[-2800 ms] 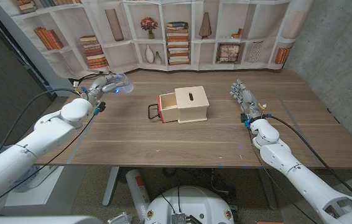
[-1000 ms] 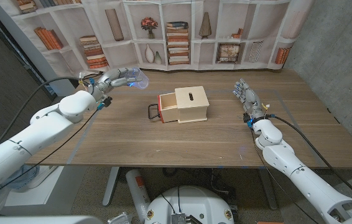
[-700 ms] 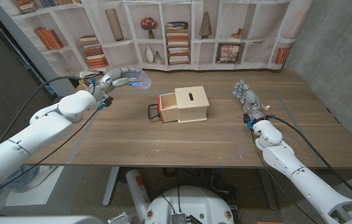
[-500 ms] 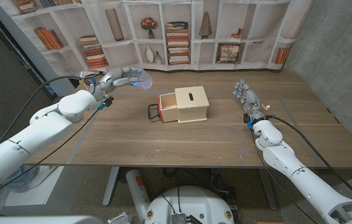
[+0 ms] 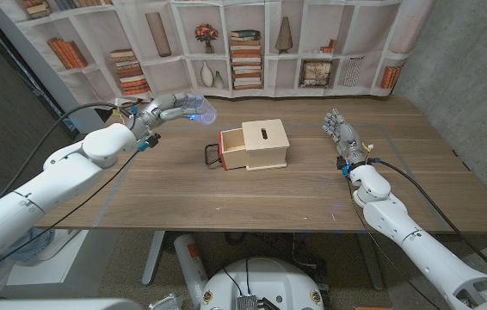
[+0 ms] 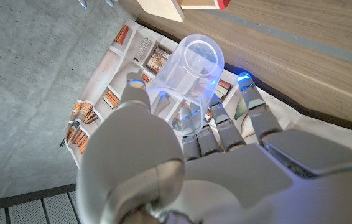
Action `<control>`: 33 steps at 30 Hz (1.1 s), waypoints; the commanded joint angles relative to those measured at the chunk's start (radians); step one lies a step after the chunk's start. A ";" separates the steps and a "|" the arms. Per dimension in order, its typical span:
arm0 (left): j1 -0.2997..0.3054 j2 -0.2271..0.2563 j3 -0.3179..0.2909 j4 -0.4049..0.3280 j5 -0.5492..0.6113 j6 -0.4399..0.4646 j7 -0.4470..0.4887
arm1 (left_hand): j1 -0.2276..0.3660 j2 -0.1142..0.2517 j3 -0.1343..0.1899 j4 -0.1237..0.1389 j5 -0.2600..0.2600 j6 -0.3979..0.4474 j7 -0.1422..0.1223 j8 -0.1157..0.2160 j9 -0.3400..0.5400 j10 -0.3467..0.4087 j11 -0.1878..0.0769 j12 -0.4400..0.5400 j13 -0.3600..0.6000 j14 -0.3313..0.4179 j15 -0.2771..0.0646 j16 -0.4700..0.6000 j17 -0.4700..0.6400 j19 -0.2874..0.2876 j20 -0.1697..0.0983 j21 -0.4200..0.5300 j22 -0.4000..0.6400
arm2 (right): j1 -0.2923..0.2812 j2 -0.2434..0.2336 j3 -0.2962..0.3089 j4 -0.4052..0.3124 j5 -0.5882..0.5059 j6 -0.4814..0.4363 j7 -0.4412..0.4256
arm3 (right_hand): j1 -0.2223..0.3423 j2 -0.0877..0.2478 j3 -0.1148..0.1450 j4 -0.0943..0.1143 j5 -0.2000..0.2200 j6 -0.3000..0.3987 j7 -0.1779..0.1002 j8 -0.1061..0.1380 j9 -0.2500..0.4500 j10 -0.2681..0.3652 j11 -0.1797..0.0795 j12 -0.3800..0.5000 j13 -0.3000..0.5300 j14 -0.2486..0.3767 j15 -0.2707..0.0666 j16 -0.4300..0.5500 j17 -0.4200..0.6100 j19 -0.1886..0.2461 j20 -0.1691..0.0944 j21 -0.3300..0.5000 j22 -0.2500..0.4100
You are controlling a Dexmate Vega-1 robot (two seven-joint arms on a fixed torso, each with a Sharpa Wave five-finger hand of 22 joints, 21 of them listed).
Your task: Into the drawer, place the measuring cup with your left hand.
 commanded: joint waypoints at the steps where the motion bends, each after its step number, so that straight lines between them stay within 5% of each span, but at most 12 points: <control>1: -0.024 0.013 0.023 -0.013 0.013 0.016 -0.037 | -0.001 0.012 0.010 0.006 -0.005 0.017 -0.002 0.010 0.003 0.011 -0.002 0.003 0.004 0.011 -0.034 -0.004 0.003 -0.003 -0.003 -0.007 0.005 | 0.007 0.004 -0.005 0.005 -0.002 -0.004 0.001 | 0.006 0.008 0.004 -0.004 0.004 0.009 0.002 -0.003 0.004 0.009 0.000 -0.004 0.004 0.005 -0.002 0.002 0.001 0.006 -0.001 0.000 0.006; 33: -0.059 0.059 0.075 -0.120 0.163 0.083 -0.046 | 0.005 0.011 0.013 0.003 -0.010 0.050 -0.017 0.013 0.001 0.039 -0.018 0.002 0.004 0.004 -0.046 -0.012 0.002 -0.026 0.003 -0.022 0.005 | -0.005 0.007 -0.006 -0.006 -0.008 0.003 -0.011 | 0.005 0.010 0.003 -0.006 0.003 0.012 0.006 -0.003 0.004 0.011 0.003 -0.004 0.004 0.005 0.000 0.002 0.001 0.006 -0.002 0.000 0.006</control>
